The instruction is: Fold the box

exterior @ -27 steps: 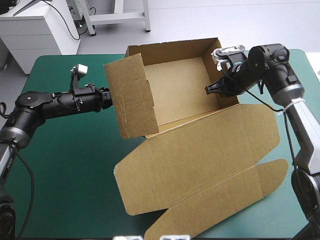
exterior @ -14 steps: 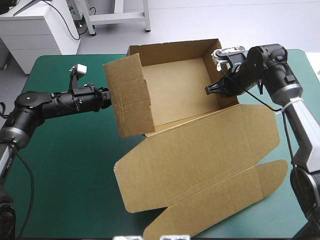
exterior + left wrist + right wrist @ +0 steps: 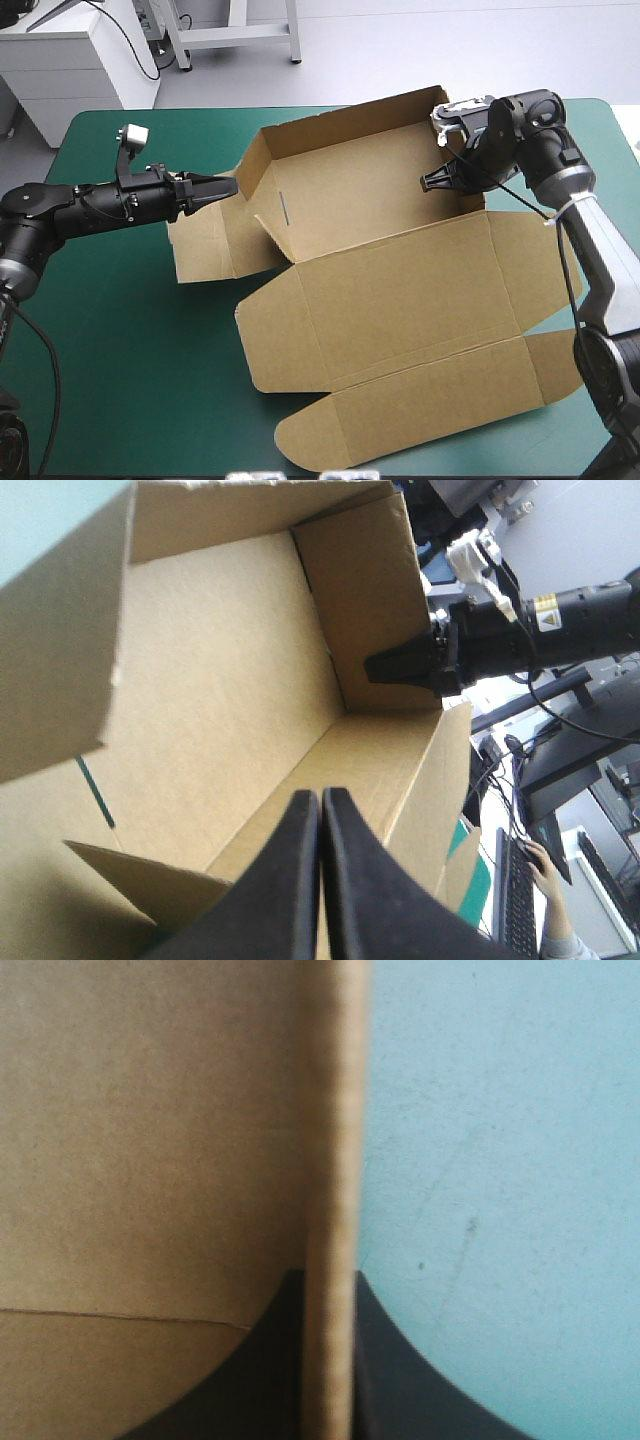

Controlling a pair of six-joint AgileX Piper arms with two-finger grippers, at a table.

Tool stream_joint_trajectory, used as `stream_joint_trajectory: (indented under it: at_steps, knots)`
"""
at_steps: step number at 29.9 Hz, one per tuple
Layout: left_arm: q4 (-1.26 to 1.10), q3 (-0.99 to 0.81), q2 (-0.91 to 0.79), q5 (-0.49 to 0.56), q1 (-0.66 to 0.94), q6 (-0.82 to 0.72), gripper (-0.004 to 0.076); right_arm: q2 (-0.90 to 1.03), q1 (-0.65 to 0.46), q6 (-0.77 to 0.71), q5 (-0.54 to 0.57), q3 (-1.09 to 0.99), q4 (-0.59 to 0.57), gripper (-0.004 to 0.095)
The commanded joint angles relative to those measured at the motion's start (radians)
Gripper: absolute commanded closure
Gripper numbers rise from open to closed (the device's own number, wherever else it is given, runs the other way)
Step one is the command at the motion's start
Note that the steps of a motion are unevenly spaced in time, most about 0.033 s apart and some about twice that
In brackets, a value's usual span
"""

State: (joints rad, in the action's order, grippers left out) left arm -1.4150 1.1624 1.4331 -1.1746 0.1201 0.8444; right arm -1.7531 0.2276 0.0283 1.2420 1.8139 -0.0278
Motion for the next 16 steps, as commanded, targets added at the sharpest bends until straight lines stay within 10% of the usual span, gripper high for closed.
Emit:
stream_joint_trajectory:
  at_steps: [1,16]
  knots:
    - [-0.089,0.031,-0.035,0.018,0.024,-0.006,0.0732,0.053,-0.002,0.0,-0.008,0.032,0.009,0.0926]
    - [-0.078,0.031,-0.034,-0.021,0.465,-0.012,0.0732,0.158,-0.004,0.027,0.008,0.078,0.09,0.0928]
